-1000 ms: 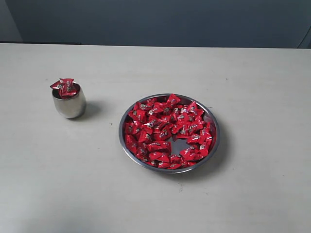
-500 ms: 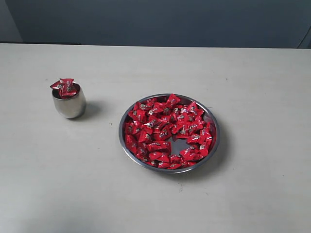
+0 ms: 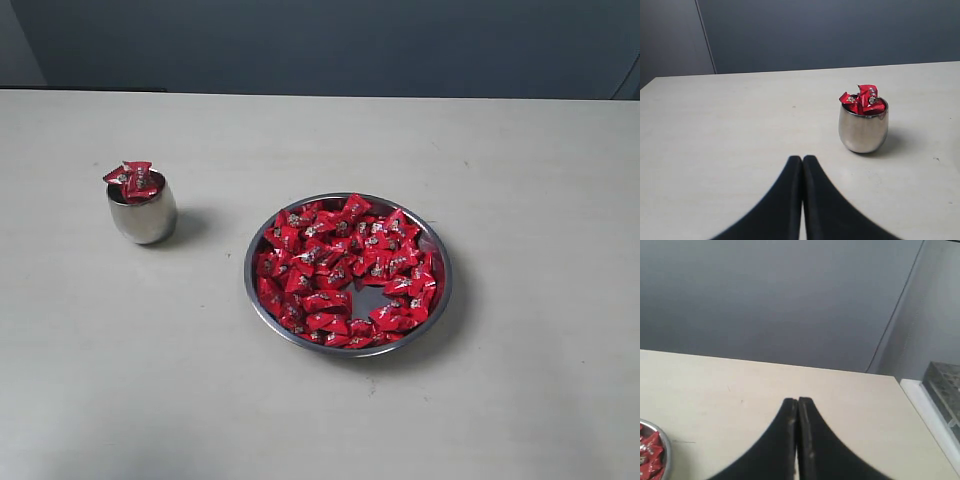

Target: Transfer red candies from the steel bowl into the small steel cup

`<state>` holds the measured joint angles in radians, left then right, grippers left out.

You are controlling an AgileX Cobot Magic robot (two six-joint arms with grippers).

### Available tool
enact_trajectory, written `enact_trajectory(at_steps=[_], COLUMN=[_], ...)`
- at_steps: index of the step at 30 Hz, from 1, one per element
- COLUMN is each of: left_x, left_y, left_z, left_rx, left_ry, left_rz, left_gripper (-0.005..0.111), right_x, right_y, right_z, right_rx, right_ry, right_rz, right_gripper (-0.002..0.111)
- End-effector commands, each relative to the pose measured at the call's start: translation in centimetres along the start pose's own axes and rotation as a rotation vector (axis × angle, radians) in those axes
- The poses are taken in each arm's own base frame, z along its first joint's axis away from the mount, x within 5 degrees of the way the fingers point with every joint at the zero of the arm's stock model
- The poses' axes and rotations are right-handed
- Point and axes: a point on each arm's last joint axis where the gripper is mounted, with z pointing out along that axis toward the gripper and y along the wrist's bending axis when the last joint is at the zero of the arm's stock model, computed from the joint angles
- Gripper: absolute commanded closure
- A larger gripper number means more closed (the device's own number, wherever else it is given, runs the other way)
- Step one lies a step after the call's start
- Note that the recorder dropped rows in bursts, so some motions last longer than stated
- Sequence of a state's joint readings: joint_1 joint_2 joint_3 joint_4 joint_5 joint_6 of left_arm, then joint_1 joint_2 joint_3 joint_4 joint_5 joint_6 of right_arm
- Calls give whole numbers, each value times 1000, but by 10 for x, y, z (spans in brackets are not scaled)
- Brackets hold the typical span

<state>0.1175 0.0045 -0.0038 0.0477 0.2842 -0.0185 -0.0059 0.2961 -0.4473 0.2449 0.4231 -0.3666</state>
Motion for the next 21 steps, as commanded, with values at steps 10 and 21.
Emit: enact_trajectory(at_steps=[10,21], left_x=[1,1], left_y=[0,0], left_z=[0,0], left_rx=[0,0], left_ry=[0,0], left_rz=[-3,-3], left_gripper=[106,106], right_x=[64,103], right_y=[7,10], right_z=[-5,1], right_rx=[50,73], right_ry=[-18,10], right_rz=[4,75], right_gripper=[109,109])
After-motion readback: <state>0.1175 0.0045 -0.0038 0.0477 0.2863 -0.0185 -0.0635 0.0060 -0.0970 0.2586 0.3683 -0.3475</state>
